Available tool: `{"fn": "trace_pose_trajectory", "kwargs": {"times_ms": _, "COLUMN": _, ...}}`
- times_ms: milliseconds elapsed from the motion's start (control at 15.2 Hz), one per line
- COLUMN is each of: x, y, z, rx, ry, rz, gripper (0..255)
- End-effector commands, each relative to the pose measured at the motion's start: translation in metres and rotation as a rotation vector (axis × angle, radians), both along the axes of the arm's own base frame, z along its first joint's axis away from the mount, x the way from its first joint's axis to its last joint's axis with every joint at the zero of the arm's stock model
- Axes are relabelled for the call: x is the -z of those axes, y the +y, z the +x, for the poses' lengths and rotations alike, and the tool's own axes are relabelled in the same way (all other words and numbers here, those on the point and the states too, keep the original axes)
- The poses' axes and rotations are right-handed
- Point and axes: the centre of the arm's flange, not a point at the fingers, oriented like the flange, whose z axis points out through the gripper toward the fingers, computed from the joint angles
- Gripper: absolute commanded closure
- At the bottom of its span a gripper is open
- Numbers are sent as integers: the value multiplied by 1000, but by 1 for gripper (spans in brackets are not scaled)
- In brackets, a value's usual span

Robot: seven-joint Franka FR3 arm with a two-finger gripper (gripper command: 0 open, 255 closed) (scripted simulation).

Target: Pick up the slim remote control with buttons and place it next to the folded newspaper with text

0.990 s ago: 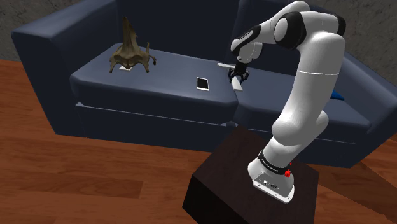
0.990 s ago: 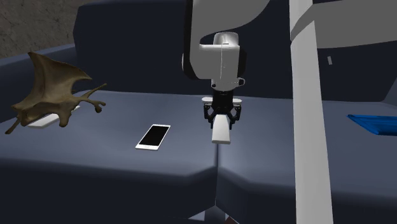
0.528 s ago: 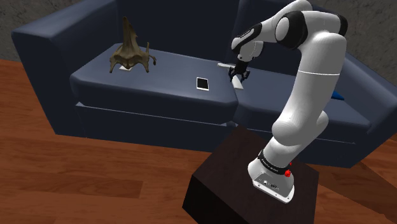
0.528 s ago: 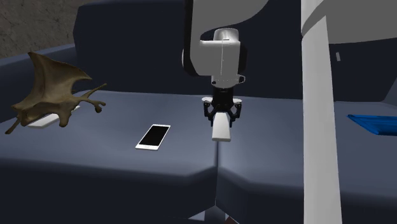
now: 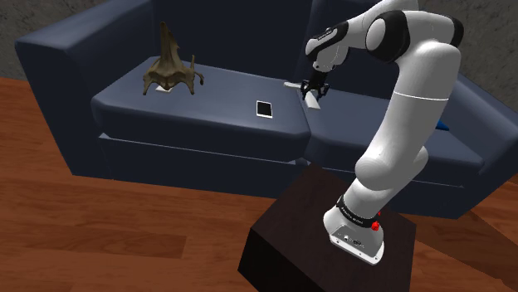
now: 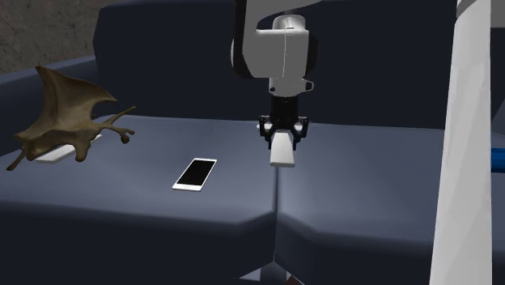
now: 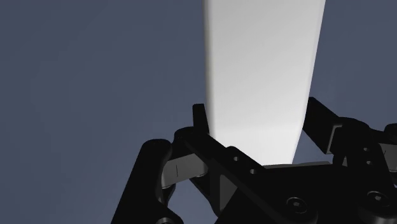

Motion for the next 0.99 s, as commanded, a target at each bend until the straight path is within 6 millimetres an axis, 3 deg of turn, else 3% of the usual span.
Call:
{"fn": "trace_pose_trajectory", "kwargs": {"times_ms": 0, "x": -11, "y": -1, "z": 0, "rx": 0, "ry": 0, "rz": 0, "gripper": 255}}
{"fn": "trace_pose_trajectory", "kwargs": {"times_ms": 528, "x": -50, "y": -1, "z": 0, "rx": 0, "ry": 0, "rz": 0, "gripper": 255}}
{"fn": "trace_pose_trajectory", "kwargs": {"times_ms": 924, "x": -50, "y": -50, "z": -62, "rx": 0, "ry": 0, "rz": 0, "gripper": 255}}
